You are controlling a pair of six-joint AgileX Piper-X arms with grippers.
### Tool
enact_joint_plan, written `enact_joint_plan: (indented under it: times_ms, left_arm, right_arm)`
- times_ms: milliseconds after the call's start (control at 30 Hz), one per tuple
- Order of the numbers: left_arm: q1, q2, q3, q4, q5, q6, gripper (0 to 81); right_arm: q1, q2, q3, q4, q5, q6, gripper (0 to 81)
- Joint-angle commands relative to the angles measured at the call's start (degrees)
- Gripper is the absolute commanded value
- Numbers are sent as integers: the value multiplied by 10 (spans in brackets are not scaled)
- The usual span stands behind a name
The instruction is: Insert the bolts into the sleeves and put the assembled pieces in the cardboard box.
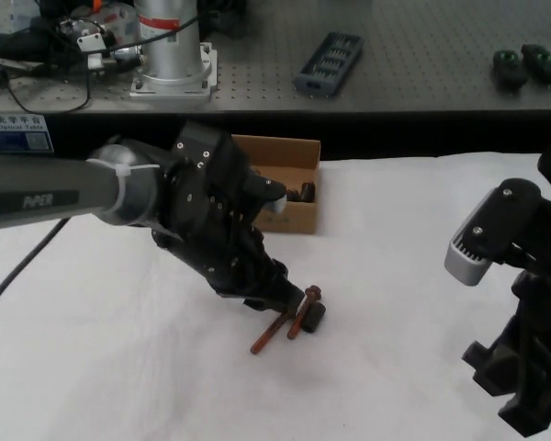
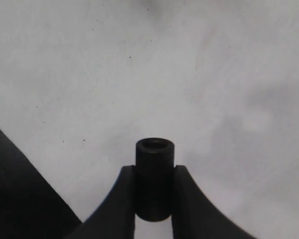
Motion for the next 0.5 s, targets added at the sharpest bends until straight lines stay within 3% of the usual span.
enact_joint_plan:
  times_ms: [0,267,467]
  left_arm:
    - [-8,4,-9,29,-5,5,327]
    - [-29,4,-9,35,-10,28,327]
    - [-35,8,-9,31,-58,52,327]
  right_arm:
    - [-4,-5,-1,-12,-7,-1,28]
    - [-4,-5,-1,-19,-7,-1,28]
    - [-4,-5,-1,-18,-7,-1,28]
